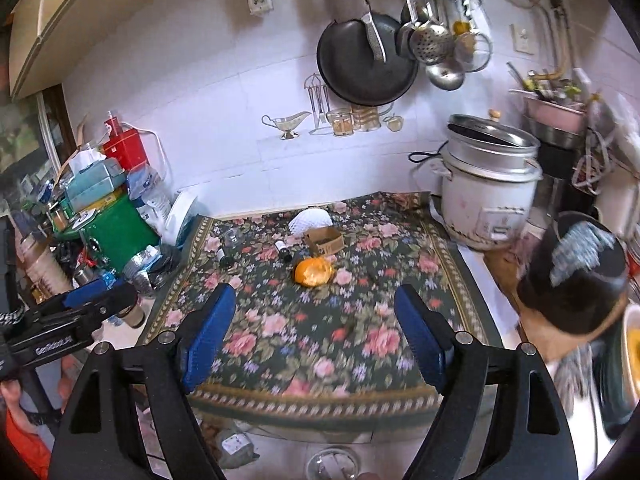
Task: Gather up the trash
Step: 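Raise both open tools back up toward the floral mat, then grasp the orange peel with the right tool while the left tool grasps the brown bottle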
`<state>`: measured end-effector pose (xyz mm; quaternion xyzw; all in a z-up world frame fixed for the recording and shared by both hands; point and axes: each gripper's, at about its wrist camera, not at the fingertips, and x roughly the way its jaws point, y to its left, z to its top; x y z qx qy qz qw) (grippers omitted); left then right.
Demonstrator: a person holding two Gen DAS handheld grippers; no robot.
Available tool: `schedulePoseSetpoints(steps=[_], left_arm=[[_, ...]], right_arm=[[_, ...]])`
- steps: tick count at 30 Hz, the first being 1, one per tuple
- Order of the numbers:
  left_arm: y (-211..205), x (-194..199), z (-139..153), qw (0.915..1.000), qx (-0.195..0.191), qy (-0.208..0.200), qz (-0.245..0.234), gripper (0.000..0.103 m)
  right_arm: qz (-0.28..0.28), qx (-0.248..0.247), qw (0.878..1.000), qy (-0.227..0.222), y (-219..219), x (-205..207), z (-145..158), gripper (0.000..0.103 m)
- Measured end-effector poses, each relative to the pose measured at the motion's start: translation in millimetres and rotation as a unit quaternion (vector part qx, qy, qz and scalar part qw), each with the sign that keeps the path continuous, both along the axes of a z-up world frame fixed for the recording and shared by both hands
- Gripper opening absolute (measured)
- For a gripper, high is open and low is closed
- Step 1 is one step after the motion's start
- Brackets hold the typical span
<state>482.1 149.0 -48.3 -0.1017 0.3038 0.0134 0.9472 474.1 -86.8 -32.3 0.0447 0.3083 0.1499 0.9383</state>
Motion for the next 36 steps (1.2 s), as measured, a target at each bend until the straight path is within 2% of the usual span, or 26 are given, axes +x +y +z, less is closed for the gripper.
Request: schedulePoseSetpoints(steps=[4,9,16,21,28,36], left_arm=[[-3,33,-1,0.9992,-0.016,-0.001,0.035,0.088],[-1,71,-13,0.9976,-0.012,0.024,0.064,0.088],[18,122,-34,0.9954,-0.017,0.056,0.076,0.088],[41,161,-60,0.9945,-0.02,0.088,0.053,0.088],[79,210,-85,0.9913,-0.03,0.123,0.036,0.088],[103,267,-139,0.9819,-0.057,0.18,0.015,0.088]], right_arm=[[0.037,-0.007,0.999,0.021,-13,50,-8,0.079],[0.069,0.008,0.996,0.063,-20,102,-28,0.079],[0.087,0.006,0.991,0.103,2,157,-59,0.079],[0.085,0.028,0.984,0.155,26,197,-88,0.079],[0.065,0.012,0.973,0.221,75,254,-141,0.079],[0.031,0.013,0.956,0.292,102,311,-216,0.079]])
